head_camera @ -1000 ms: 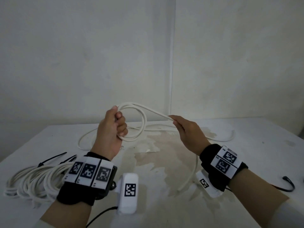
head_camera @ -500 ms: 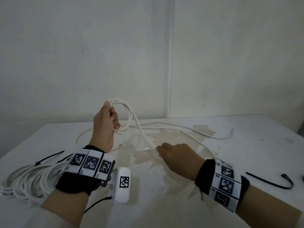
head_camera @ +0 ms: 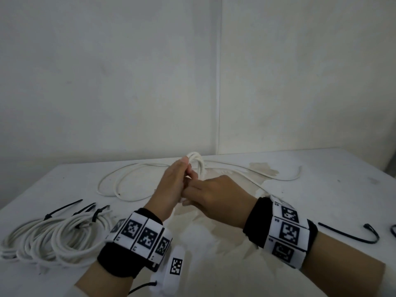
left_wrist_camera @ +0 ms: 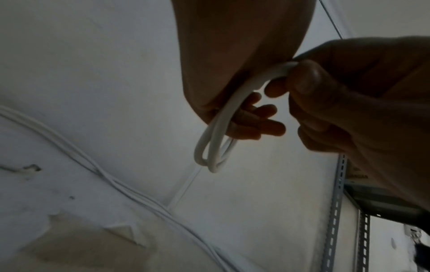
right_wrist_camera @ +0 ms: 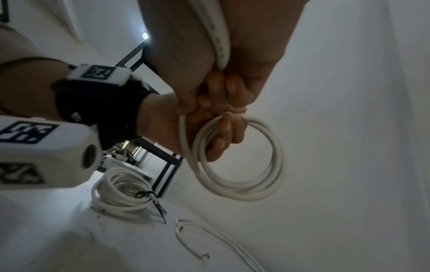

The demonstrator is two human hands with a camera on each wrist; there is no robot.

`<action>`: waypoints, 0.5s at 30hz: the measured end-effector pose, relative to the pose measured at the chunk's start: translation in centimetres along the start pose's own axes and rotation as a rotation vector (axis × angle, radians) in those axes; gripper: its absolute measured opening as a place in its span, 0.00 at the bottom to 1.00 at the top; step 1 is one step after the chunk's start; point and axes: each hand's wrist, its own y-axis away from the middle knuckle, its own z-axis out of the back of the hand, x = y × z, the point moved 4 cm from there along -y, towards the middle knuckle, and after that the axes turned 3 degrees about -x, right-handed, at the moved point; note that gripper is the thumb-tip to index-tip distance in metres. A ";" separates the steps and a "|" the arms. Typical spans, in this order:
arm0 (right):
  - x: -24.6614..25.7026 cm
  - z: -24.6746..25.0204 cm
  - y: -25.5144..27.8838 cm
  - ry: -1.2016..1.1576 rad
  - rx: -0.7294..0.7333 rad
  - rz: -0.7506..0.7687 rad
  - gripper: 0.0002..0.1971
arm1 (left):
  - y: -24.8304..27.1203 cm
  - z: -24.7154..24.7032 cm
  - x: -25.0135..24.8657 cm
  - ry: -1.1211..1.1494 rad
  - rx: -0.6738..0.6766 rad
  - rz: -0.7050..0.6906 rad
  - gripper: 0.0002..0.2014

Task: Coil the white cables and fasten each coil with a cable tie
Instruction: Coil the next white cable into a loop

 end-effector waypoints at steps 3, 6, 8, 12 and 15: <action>-0.9 1.0 -0.4 -0.117 -0.047 -0.098 0.12 | 0.8 -0.4 0.1 -0.101 0.099 -0.059 0.24; -2.9 1.6 0.0 -0.290 -0.110 -0.296 0.08 | 1.4 -0.8 0.0 -0.128 0.147 -0.013 0.24; -3.8 1.7 0.2 -0.307 -0.106 -0.346 0.08 | 1.9 -1.4 -0.3 -0.088 0.182 0.049 0.20; -3.8 1.7 0.3 -0.296 -0.092 -0.306 0.11 | 2.3 -1.8 -0.4 -0.060 0.188 0.091 0.19; -4.3 1.8 0.8 -0.318 -0.094 -0.308 0.15 | 2.4 -1.9 -0.9 -0.078 0.195 0.099 0.21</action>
